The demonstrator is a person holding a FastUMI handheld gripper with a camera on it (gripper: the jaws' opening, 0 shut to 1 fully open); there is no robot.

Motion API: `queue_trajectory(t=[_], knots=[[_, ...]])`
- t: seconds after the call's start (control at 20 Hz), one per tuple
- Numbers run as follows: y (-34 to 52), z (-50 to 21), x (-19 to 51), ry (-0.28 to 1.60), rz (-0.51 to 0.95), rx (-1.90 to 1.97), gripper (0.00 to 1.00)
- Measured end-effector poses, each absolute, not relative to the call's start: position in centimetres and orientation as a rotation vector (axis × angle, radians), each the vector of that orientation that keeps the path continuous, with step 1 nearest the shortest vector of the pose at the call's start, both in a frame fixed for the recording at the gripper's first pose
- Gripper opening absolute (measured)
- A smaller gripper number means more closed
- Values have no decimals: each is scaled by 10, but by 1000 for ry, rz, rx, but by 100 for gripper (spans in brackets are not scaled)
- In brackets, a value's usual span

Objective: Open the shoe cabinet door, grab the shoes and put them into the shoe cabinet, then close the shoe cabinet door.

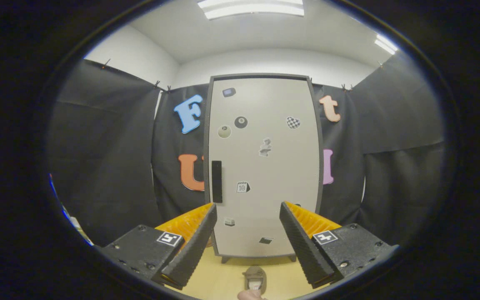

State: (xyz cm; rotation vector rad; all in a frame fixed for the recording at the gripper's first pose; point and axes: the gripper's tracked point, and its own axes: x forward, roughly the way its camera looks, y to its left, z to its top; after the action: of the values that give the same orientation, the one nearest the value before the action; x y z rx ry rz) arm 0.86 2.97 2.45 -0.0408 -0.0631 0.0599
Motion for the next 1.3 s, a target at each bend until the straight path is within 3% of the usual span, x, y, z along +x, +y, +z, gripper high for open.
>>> queue_trajectory(t=[0.65, 1.0, 1.25, 1.3], knots=[[117, 37, 144, -7, 205, -13, 99], [129, 32, 222, 29, 158, 38, 99], [126, 20, 254, 72, 113, 12, 84], [125, 18, 252, 76, 103, 4, 75]])
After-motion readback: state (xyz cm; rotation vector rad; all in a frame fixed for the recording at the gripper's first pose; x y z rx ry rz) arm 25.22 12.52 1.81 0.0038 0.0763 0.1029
